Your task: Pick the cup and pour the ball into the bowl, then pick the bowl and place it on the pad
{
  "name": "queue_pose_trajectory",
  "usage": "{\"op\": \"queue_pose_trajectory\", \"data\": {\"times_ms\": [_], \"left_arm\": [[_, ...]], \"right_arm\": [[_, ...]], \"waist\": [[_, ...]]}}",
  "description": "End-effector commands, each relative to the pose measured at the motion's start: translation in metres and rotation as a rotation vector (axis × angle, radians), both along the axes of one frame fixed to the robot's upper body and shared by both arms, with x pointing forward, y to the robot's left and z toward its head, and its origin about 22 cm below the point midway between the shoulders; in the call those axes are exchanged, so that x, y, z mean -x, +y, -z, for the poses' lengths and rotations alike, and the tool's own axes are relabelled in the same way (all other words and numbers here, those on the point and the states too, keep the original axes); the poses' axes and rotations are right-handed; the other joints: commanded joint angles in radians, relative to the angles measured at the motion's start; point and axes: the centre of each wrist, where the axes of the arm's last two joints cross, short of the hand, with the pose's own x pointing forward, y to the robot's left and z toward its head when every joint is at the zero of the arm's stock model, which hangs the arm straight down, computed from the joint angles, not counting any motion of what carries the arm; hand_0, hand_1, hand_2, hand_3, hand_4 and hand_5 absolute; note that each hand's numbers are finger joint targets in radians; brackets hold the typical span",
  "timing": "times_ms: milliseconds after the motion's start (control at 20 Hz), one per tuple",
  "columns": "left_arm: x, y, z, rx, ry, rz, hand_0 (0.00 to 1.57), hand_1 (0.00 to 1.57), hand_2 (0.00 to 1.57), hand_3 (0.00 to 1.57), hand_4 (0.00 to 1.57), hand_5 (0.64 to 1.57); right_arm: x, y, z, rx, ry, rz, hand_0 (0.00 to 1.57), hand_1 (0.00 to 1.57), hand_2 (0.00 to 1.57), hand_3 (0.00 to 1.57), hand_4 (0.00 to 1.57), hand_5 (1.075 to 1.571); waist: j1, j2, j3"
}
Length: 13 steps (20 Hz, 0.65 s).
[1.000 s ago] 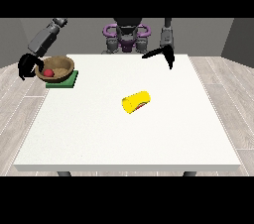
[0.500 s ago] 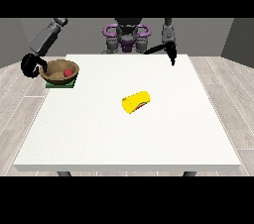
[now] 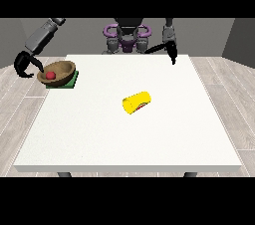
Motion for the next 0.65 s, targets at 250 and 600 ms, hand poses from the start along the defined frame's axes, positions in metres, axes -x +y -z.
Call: {"op": "queue_pose_trajectory", "data": {"times_ms": [250, 600], "left_arm": [[0.013, 0.003, 0.009, 0.015, 0.034, -0.007, 0.0, 0.0, 0.0, 0.0, 0.0, 1.568], [0.007, 0.014, 0.024, 0.028, 0.115, -0.033, 0.0, 0.0, 0.0, 0.0, 0.0, 1.569]], "right_arm": [[0.004, -0.01, -0.02, 0.035, 0.032, 0.042, 0.0, 0.0, 0.36, 0.26, 0.0, 1.489], [0.019, -0.035, -0.091, -0.003, -0.029, -0.083, 0.0, 0.0, 0.19, 0.29, 0.0, 1.503]], "waist": [[-0.004, -0.041, -0.0005], [-0.04, -0.124, -0.0013]]}}
